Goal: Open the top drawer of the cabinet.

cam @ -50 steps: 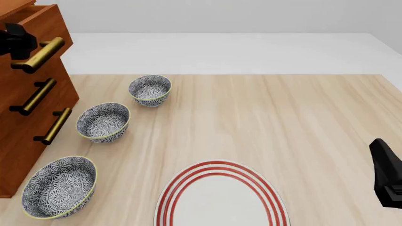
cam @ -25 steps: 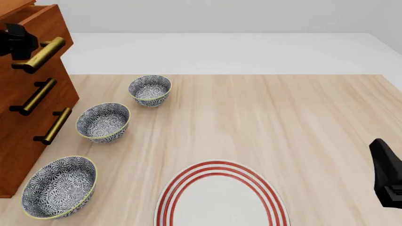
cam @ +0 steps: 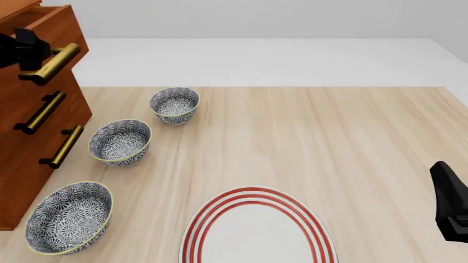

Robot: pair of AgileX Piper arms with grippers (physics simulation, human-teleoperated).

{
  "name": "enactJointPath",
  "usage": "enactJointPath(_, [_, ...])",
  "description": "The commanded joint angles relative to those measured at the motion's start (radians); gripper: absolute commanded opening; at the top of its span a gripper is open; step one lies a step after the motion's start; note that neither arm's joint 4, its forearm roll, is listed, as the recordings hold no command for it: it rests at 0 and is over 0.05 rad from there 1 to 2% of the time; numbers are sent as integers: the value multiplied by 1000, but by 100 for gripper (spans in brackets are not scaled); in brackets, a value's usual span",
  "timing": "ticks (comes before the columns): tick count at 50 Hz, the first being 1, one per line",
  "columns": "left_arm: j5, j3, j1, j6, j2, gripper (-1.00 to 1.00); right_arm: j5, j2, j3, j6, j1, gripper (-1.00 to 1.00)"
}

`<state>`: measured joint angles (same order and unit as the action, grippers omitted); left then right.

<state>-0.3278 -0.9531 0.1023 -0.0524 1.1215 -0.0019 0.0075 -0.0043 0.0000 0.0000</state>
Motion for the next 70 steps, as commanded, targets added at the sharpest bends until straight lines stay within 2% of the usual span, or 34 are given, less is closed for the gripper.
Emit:
enactJointPath(1, [2, 62, -23, 8, 42, 100, 0, 0, 0, 0, 0, 100])
enactJointPath(18, [33, 89, -47, 35, 74, 100, 0, 0, 0, 0, 0, 100])
enactJointPath(28, [51, 59, -56, 62, 144, 100, 0, 0, 0, 0, 0, 100])
enactJointPath(38, [70, 68, -69, 75, 189, 100, 0, 0, 0, 0, 0, 100])
enactJointPath(66, [55, 93, -89, 82, 158, 100, 0, 0, 0, 0, 0, 100])
enactJointPath(67, [53, 92, -92, 80, 160, 100, 55, -7, -49, 1, 0, 100])
enactJointPath(70, [51, 89, -96, 81, 163, 100, 55, -7, -49, 1, 0, 100])
